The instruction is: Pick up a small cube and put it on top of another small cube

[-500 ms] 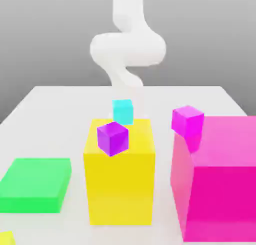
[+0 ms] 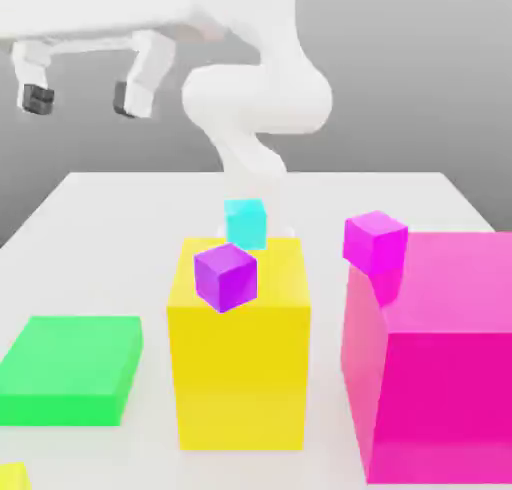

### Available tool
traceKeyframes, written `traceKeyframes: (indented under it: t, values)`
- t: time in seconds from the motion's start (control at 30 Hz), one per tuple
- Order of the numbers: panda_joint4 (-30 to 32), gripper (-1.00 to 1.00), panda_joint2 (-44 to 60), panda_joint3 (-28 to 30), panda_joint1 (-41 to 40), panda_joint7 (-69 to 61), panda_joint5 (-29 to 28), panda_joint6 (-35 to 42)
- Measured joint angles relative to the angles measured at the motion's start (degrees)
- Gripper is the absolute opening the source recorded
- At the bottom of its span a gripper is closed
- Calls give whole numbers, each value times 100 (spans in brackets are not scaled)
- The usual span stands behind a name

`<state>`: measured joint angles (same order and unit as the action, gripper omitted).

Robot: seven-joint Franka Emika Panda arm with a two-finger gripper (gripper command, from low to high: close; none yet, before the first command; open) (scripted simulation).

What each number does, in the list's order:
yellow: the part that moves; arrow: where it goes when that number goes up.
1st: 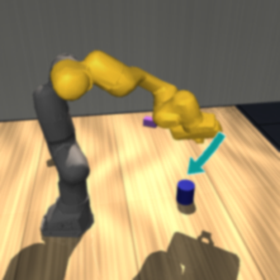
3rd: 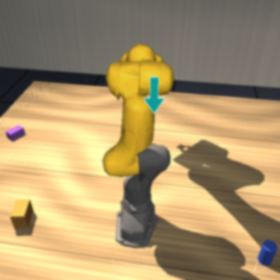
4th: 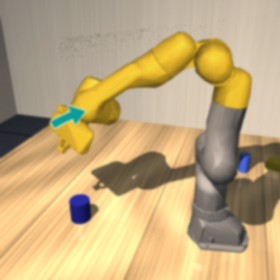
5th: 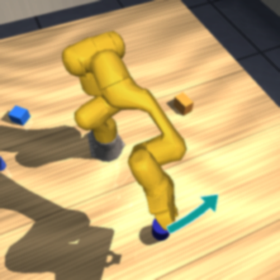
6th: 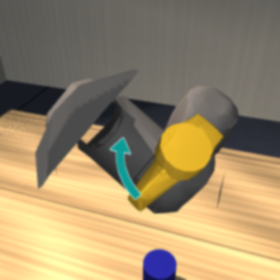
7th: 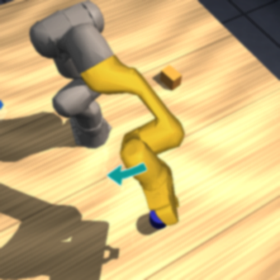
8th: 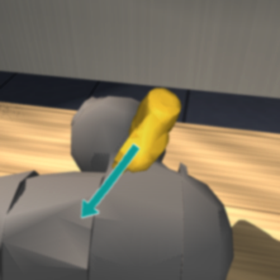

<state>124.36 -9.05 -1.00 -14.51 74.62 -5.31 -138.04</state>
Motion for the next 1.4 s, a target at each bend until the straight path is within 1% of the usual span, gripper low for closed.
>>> traceKeyframes:
  t: [0.27,0.4,0.57,0.7,0.73,0.97,1.07,1.13,1.27,1.4]
  values:
    - [-329,0,1650,244,-447,1070,98,-302]
    - [-494,0,2471,400,-575,1479,335,-453]
    - [-699,0,3490,508,-834,1901,771,-641]
    - [-877,0,4319,462,-935,1935,933,-1168]
    - [-906,-100,4456,451,-946,1929,947,-1270]
    - [-906,-100,4454,453,-945,1925,959,-1276]
    - [-797,-100,3950,504,-906,1954,916,-880]
    - [-673,-100,3552,506,-823,1881,787,-603]
    - [-361,-100,2740,401,-599,1506,451,-95]
    - [-40,-100,1921,222,-411,1008,254,412]
